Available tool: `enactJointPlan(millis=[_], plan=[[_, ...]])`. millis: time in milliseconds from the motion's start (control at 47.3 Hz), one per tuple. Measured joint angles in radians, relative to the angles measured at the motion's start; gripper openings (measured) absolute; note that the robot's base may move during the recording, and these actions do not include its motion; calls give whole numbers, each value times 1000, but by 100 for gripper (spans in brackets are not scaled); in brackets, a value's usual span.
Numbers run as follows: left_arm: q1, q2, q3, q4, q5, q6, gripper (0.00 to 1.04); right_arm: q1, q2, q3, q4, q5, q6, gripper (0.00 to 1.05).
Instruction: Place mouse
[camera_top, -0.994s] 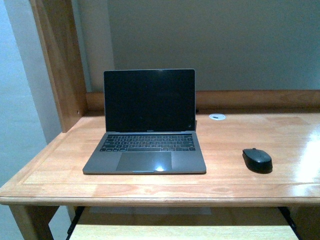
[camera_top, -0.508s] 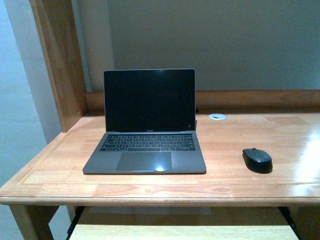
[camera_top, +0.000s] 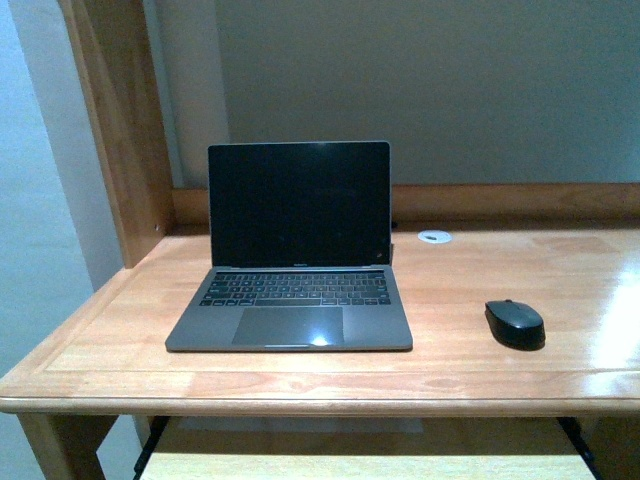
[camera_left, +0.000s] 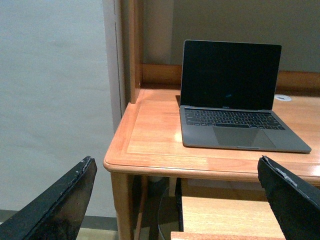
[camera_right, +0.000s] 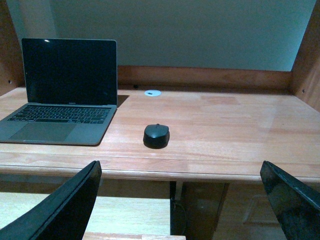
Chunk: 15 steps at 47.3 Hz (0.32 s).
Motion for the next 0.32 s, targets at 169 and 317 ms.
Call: enactJointPlan(millis=[169,317], plan=[[0,0,0,0,0,0,98,0,0,0,0,0,0,98],[0,0,0,0,0,0,98,0,0,0,0,0,0,98]])
